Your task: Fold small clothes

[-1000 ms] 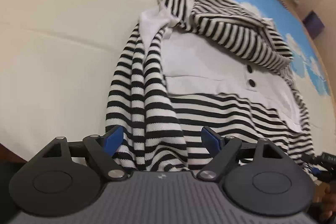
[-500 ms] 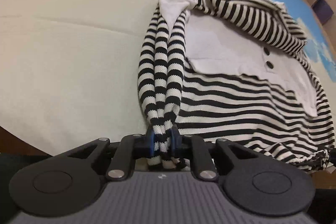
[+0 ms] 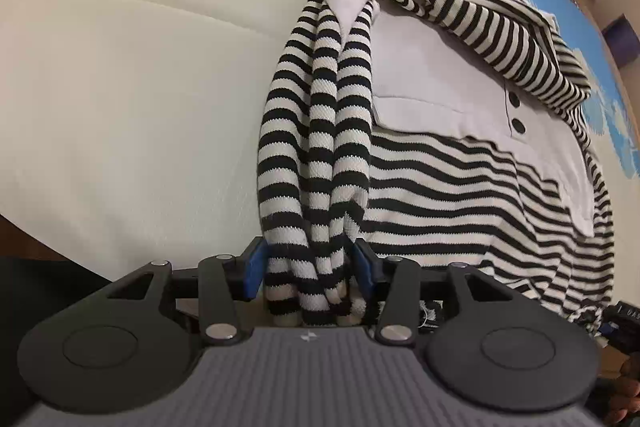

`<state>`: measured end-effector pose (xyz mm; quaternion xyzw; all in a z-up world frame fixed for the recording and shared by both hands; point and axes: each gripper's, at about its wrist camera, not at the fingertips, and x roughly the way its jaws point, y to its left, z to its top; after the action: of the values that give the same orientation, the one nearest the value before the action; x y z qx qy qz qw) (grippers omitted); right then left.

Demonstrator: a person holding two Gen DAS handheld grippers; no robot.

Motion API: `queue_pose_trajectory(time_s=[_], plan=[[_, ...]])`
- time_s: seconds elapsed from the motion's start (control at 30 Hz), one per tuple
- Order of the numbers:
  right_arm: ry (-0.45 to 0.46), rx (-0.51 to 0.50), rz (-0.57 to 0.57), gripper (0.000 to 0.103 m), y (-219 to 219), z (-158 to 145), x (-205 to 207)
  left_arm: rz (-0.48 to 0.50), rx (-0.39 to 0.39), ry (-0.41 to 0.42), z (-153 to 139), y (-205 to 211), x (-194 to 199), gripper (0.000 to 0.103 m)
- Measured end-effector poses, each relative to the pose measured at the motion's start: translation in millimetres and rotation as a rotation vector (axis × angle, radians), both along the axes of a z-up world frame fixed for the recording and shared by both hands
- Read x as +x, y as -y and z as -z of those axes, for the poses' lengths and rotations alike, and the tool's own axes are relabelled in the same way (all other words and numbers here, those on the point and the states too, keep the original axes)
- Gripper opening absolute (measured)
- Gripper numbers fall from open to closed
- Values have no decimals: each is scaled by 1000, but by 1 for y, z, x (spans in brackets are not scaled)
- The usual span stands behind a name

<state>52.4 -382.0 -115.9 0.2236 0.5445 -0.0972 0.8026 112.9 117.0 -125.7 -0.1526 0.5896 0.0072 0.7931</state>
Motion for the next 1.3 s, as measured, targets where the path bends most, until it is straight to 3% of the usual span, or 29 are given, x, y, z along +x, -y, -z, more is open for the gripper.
queue_pose_trajectory(time_s=[0.1, 0.13, 0.17, 0.2, 0.23, 0.33, 0.4, 0.47, 0.53, 0.67, 0.7, 0.73, 0.77, 0.83, 0.97, 1.2, 1.3], plan=[[-1, -2, -5, 41, 0, 0, -1, 19, 16, 8, -1, 2, -1, 47], [1, -4, -9, 41, 0, -1, -1, 27, 6, 17, -2, 2, -1, 22], [14, -2, -10, 27, 0, -3, -2, 35, -17, 34, -4, 1, -2, 13], [40, 19, -13, 16, 1, -6, -2, 43, -20, 59, -9, 2, -3, 13], [59, 34, -16, 12, 0, -9, -2, 55, -7, 86, -14, 4, -4, 13], [74, 19, -30, 13, -1, -14, -3, 65, 8, 111, -22, 7, -6, 16], [43, 19, -22, 17, -1, -9, -2, 51, 26, 92, -19, 6, -5, 23], [9, 14, -22, 31, -2, -4, 0, 40, 18, 42, -11, 2, -3, 35], [-4, -8, -30, 35, -3, -2, 1, 30, -17, 4, -4, -2, -2, 35], [-1, -6, -36, 35, -1, 0, -1, 43, -13, 7, -3, -3, -2, 35], [3, 1, -34, 33, 0, -1, -1, 48, -12, 8, -3, -2, -2, 35], [14, 17, -37, 22, 0, -1, -2, 53, -14, 13, -3, -2, -3, 32], [29, 30, -45, 15, 0, -3, -2, 62, -15, 21, -3, 0, -3, 18], [59, 21, -60, 12, -2, -8, -3, 88, -5, 38, -6, 5, -5, 12], [133, 54, -27, 10, 6, -28, -10, 105, -15, 102, -33, 6, -8, 11], [332, 118, 11, 9, 21, -101, -40, 159, -71, 276, -110, 2, -31, 9], [395, 130, -8, 9, 19, -135, -72, 145, -114, 279, -139, -12, -54, 8]])
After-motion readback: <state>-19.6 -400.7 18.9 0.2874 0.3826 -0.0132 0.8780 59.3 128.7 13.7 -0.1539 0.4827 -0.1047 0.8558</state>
